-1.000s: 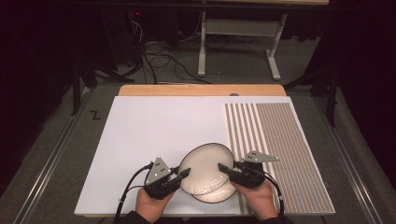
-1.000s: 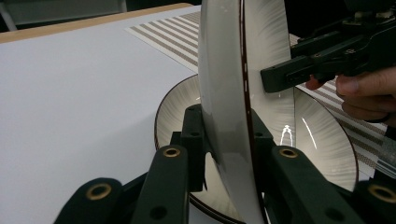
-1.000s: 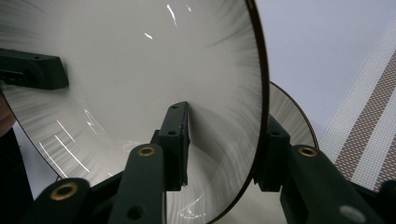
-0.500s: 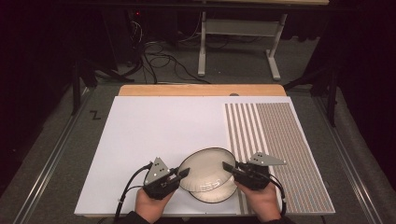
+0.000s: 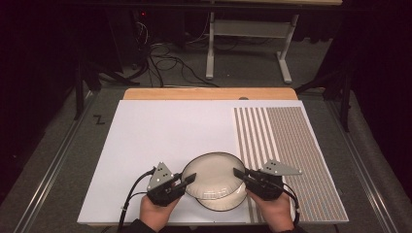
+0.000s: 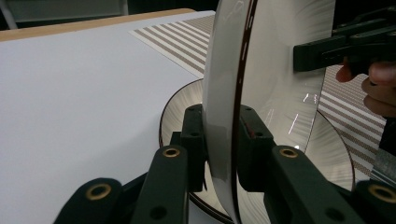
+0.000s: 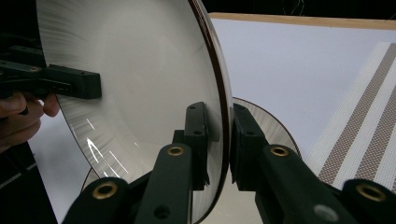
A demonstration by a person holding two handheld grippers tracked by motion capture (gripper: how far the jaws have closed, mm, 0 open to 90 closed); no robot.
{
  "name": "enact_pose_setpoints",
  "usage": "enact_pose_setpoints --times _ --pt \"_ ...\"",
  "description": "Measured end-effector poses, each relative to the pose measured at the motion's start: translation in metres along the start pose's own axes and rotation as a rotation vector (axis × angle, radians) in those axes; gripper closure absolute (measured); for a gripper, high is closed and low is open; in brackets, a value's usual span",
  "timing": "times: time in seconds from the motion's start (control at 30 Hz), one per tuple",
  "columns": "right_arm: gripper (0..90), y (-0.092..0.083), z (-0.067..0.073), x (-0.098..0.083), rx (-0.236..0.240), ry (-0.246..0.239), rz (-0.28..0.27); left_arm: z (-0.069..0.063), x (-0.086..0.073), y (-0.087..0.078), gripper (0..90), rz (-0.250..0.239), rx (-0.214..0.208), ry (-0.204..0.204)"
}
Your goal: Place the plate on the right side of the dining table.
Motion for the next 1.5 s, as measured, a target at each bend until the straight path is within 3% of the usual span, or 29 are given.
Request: enact_pose_setpoints --times 0.73,1.5 --pt "83.3 -0.015 0.007 0.013 -0.008 -0.045 -0.040 -0.006 0.014 -0.005 74.2 -0.035 0.001 0.031" --pt "82.5 -0.048 -0.030 0.028 -0.081 -0.028 -0.099 -0.030 0.046 0.033 74.3 -0.024 -0.024 0.066"
Point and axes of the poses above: each handheld gripper's, and its own axes: y roughly forward along the jaws, x roughly out of its top, z roughly to its left, the point moved 10 cm from there along y, roughly forward along the jaws, and after that the axes turned 4 degrees about -y, right-handed, at the moved point
